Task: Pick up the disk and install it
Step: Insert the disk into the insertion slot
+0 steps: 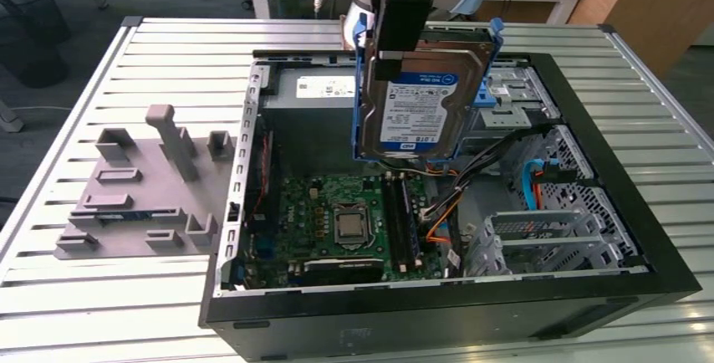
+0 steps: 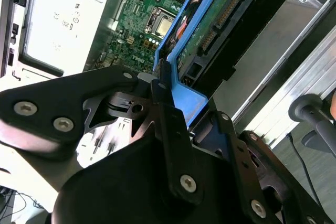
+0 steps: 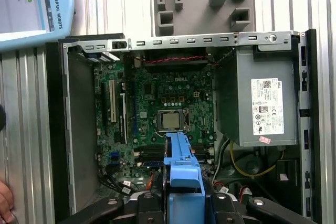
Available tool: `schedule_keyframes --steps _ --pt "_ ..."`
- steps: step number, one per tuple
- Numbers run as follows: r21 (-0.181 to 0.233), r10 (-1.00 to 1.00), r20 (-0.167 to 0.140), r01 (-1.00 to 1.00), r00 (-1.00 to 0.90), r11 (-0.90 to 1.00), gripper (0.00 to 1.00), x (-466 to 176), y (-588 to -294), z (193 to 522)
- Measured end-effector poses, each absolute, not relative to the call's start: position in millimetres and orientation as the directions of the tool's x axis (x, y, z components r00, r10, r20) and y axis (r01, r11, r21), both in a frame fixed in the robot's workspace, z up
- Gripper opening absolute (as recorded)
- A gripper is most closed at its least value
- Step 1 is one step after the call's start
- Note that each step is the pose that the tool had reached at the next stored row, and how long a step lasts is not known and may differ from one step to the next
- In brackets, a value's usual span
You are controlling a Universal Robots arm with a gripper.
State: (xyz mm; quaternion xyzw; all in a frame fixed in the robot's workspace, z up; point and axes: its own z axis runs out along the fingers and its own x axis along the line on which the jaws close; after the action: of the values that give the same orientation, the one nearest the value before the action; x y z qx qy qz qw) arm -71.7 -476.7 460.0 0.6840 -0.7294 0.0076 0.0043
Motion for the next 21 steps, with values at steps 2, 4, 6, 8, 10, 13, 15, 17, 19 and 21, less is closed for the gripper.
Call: schedule_keyframes --steps 2,4,6,8,10,13,15,17,19,21 --pt "-0.005 -0.998 0.017 -0.998 -0.064 0.064 0.36 -72 -477 460" --pt "-0.005 -0.998 0.017 -0.998 -0.064 0.064 0.36 -72 -477 460" --pt "-0.005 -0.998 0.017 -0.998 -0.064 0.064 0.36 -72 -477 460" --pt "-0.005 -0.998 0.017 -0.998 -0.064 0.064 0.36 -72 -477 460" --pt "-0.005 -0.998 0.017 -0.998 -0.064 0.064 0.36 -72 -479 460" --pt "-0.005 -0.998 0.017 -0.998 -0.064 0.064 0.36 -72 -486 460" --pt "-0.005 -0.998 0.017 -0.998 -0.064 0.064 0.36 -72 -490 460" --pt "-0.005 -0.998 0.018 -0.998 -0.064 0.064 0.36 -72 -490 460" --pt "-0.005 -0.998 0.017 -0.998 -0.064 0.064 0.36 -72 -491 463" --pt "-0.005 -0.998 0.017 -0.998 -0.064 0.064 0.36 -72 -491 465"
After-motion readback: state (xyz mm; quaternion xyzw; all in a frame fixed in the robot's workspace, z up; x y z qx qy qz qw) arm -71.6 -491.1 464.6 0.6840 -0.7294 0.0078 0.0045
